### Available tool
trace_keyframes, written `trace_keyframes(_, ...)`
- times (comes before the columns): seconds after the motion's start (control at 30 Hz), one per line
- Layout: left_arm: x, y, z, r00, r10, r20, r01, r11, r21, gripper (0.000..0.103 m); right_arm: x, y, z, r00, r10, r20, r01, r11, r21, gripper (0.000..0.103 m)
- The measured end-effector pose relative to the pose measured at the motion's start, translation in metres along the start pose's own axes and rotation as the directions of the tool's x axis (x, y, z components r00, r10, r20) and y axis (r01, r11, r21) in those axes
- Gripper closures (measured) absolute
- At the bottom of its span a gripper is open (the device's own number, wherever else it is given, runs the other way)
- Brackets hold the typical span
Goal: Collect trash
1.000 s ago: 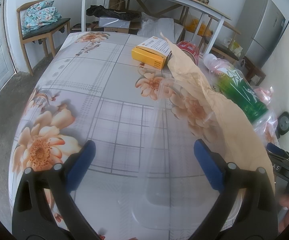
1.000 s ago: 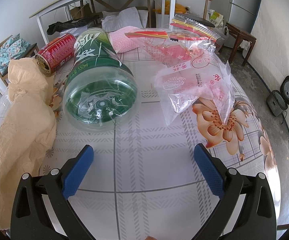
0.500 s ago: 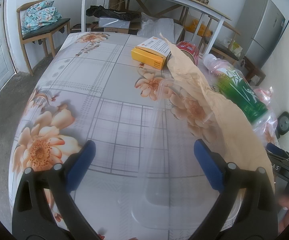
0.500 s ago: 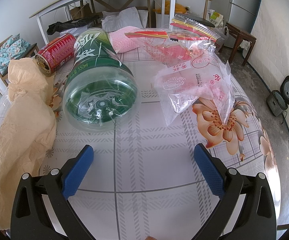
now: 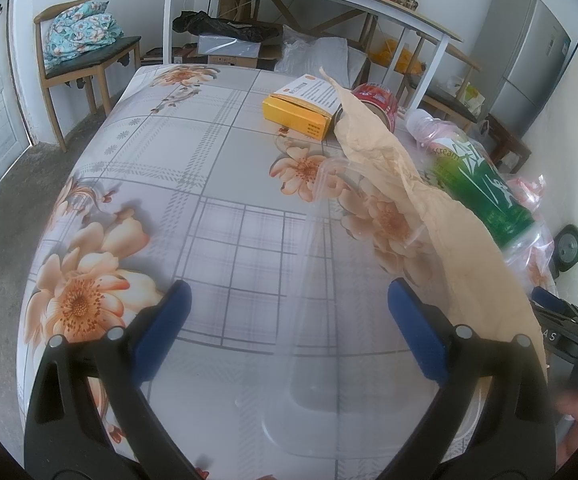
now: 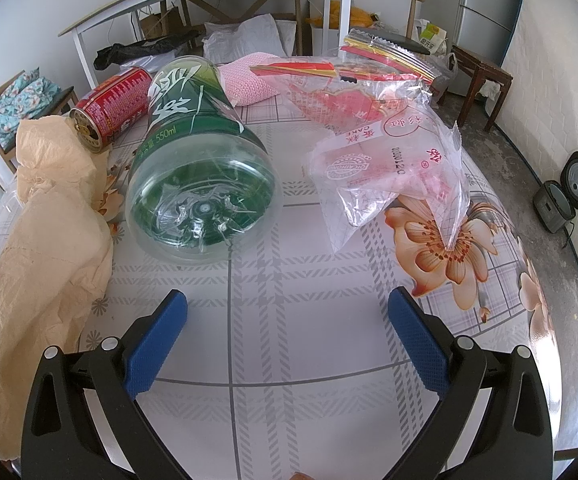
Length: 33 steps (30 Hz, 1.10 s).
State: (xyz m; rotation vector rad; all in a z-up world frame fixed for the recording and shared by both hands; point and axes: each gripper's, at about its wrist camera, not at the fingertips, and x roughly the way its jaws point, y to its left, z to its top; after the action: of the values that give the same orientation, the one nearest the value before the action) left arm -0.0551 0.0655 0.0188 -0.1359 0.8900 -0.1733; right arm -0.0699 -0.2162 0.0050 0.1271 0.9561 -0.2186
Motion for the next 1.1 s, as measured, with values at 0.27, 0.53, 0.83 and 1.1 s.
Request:
trace_keyframes(0.27, 0.0, 0.0004, 0.0001, 1.0, 0.0, 0.001, 0.0, 1.0, 0.0, 0.008, 0.0, 0.0002, -0.0002, 1.0, 0.0, 0.0, 0.0, 1.0, 0.0, 0.006)
trace_keyframes(0.53, 0.0, 0.001, 0.0002, 1.0, -0.002, 0.0, 0.002, 1.0, -0.001, 0.008, 0.0003, 0.0, -0.0002, 1.0, 0.0, 0.0, 0.0, 1.0, 0.0, 0.006)
trace_keyframes(0.83, -0.0009, 0.0001, 0.0009, 1.0, 0.002, 0.018, -0.002, 1.0, -0.017, 0.008, 0.0002, 0.0005, -0.0003, 1.0, 0.0, 0.0, 0.0, 1.0, 0.0, 0.006)
trace_keyframes(1.1, 0.0019, 0.002, 0.0027, 0.999, 0.01, 0.046, -0.008, 0.999, -0.031, 0.008, 0.0005, 0.0001, -0.0005, 1.0, 0.0, 0.001, 0.0, 1.0, 0.0, 0.006)
